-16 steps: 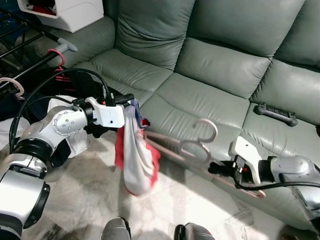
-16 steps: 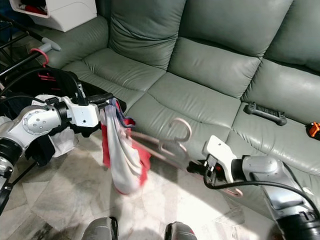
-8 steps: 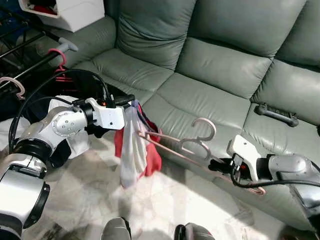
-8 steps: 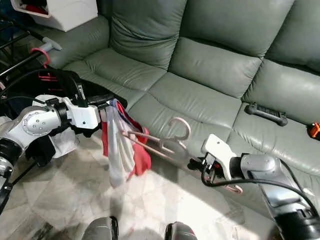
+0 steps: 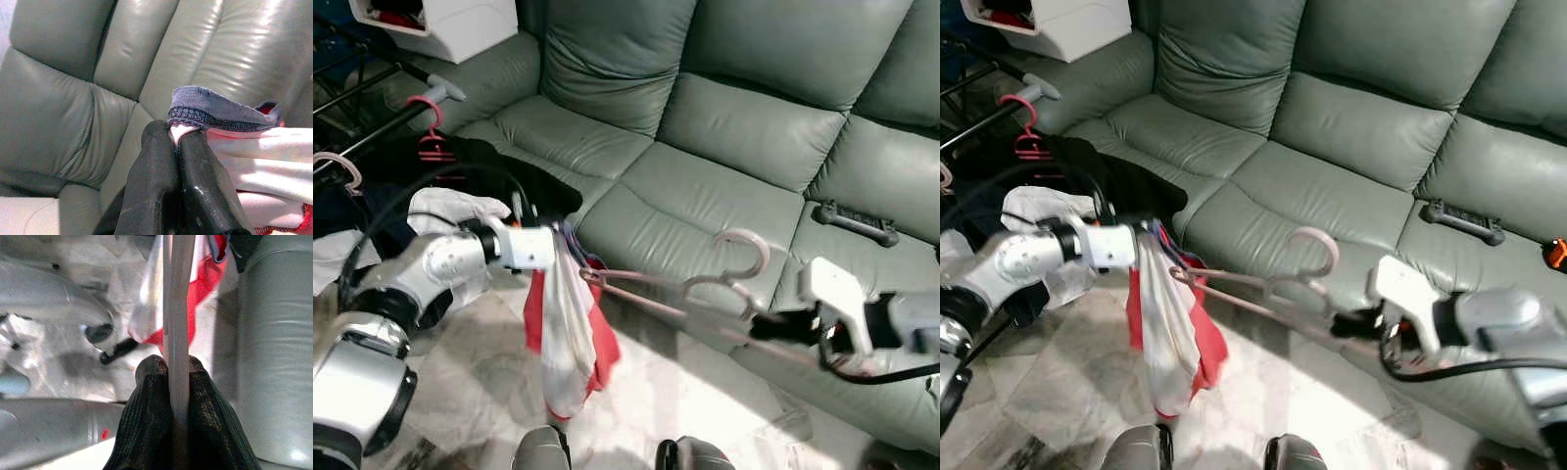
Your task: Hang hanger
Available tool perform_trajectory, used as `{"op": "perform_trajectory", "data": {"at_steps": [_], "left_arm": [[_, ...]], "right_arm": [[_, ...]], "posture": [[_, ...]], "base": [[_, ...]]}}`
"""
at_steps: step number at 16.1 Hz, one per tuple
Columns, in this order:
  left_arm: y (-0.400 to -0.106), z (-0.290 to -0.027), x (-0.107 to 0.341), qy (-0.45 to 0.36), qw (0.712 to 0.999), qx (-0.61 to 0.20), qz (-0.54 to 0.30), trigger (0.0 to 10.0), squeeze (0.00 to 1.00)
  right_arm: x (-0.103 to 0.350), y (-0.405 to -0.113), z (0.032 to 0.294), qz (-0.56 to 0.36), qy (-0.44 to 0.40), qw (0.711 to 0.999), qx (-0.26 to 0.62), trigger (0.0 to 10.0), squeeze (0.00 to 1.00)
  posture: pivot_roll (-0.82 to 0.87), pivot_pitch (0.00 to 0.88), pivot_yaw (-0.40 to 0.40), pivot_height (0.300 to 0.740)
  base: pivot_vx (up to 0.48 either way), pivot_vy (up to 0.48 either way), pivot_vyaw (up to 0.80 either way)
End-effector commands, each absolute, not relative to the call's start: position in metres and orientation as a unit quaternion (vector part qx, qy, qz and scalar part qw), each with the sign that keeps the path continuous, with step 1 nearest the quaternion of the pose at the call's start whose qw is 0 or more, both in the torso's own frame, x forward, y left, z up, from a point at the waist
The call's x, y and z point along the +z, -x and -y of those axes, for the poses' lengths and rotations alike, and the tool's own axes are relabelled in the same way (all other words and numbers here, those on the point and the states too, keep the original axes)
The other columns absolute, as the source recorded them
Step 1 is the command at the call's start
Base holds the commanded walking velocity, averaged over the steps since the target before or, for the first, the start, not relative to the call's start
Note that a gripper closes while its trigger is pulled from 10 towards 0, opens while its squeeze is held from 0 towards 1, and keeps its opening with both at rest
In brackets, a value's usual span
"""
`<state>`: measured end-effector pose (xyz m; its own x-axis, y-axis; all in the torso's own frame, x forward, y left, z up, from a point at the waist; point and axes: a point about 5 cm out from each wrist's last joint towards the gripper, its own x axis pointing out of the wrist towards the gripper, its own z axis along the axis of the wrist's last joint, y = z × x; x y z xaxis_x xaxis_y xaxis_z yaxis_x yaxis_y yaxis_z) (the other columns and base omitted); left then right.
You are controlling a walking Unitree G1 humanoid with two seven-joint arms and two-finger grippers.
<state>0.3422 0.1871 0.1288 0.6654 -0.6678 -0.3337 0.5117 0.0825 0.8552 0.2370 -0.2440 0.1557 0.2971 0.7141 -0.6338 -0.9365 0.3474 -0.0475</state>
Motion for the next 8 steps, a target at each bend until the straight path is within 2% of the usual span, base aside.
{"op": "perform_trajectory", "data": {"at_steps": [1,3,5,8], "left_arm": [[-0.344,-0.185,0.132,-0.546,0.73,-0.404,0.08,10.0,0.0],[-0.344,-0.182,0.136,-0.544,0.73,-0.403,0.093,10.0,0.0],[-0.346,-0.176,0.146,-0.539,0.733,-0.395,0.126,10.0,0.0],[-0.345,-0.167,0.151,-0.528,0.729,-0.411,0.147,10.0,0.0]], "right_arm": [[0.166,-0.241,0.246,-0.251,0.241,0.771,0.533,10.0,0.0],[0.168,-0.248,0.246,-0.242,0.267,0.772,0.523,10.0,0.0],[0.167,-0.25,0.238,-0.231,0.26,0.772,0.532,10.0,0.0],[0.158,-0.251,0.236,-0.234,0.294,0.755,0.538,10.0,0.0]], "posture": [[-0.08,0.093,0.01,0.74],[-0.08,0.092,0.011,0.74],[-0.07,0.093,0.012,0.74],[-0.07,0.095,0.015,0.74]], "base": [[0.0,0.0,0.0],[0.0,0.0,0.0],[0.0,0.0,0.0],[0.0,0.0,0.0]]}}
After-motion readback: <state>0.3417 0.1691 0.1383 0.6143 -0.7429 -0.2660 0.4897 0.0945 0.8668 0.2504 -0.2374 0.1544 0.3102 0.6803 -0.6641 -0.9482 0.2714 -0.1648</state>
